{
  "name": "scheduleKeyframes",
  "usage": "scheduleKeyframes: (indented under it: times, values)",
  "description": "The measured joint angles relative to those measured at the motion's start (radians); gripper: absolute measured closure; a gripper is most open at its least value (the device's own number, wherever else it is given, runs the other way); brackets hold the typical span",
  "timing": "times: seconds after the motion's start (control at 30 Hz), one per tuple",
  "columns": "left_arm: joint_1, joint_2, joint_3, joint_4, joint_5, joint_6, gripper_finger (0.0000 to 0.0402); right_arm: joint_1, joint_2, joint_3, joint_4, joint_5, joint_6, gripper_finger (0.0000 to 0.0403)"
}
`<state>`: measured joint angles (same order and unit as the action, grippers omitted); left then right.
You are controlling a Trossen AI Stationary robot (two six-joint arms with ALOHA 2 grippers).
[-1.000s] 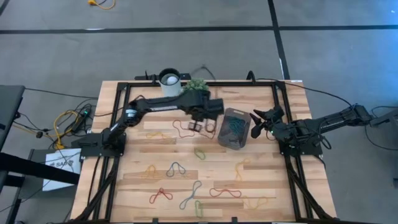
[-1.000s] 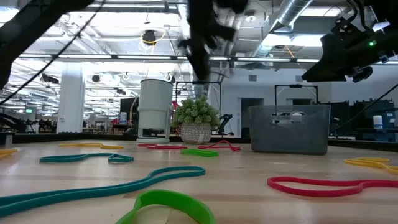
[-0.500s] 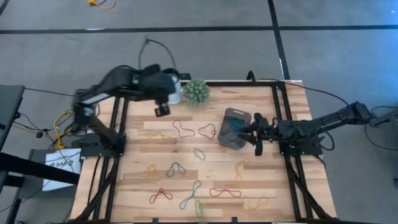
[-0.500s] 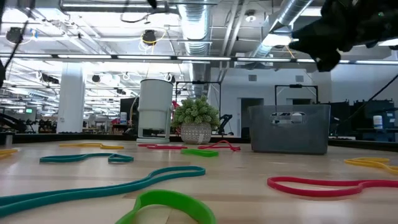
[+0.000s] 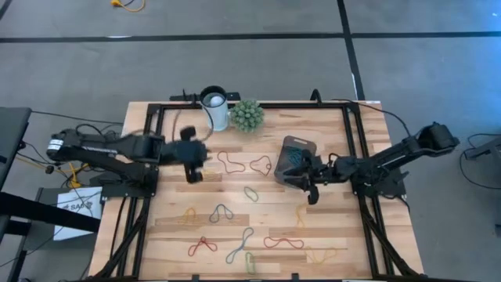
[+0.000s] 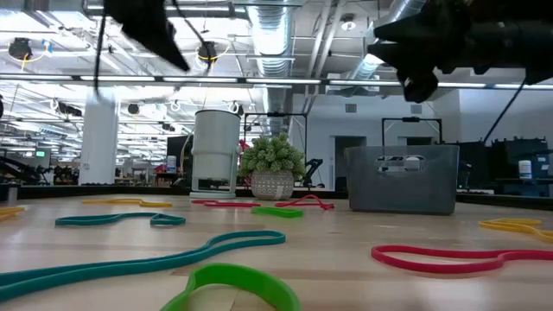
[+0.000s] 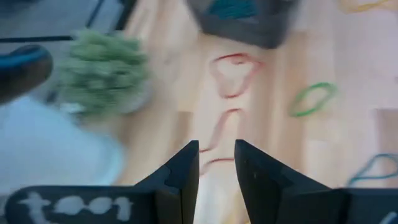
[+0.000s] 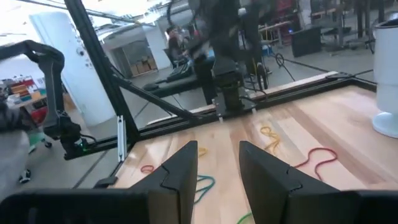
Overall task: Pick and place items into bin
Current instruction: Put the blue rubber band into the black bin
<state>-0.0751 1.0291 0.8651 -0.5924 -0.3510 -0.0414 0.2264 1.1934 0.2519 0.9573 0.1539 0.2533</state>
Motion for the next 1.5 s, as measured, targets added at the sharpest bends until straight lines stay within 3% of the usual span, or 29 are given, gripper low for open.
scheduleKeyframes:
  times: [0.2, 0.4, 0.53, 0.67, 1.1, 1.33, 1.5]
  values:
    - [-0.085, -0.016, -0.216, 0.240, 0.058, -0.101, 0.0308, 0.000, 0.153, 0.091, 0.024, -0.050, -0.047, 0.0291]
    - [-0.161, -0.015, -0.254, 0.280, -0.057, -0.162, 0.0308, 0.019, 0.326, 0.310, -0.058, -0.268, -0.243, 0.0291]
    - [-0.191, -0.015, -0.255, 0.278, -0.130, -0.146, 0.0308, 0.022, 0.429, 0.507, -0.394, -0.267, -0.278, 0.0291]
    - [-0.200, -0.015, -0.255, 0.274, -0.132, -0.162, 0.0308, 0.020, 0.564, 0.688, -0.655, -0.260, -0.278, 0.0291]
    - [-0.300, -0.015, -0.255, 0.267, -0.147, -0.295, 0.0308, 0.029, 0.908, 1.044, -0.767, -0.251, -0.182, 0.0291]
    - [-0.359, -0.015, -0.255, 0.268, -0.171, -0.324, 0.0308, 0.029, 1.027, 1.188, -0.994, -0.069, -0.174, 0.0291]
    - [-0.383, -0.015, -0.255, 0.267, -0.203, -0.324, 0.0308, 0.029, 1.069, 1.260, -1.048, -0.054, -0.174, 0.0291]
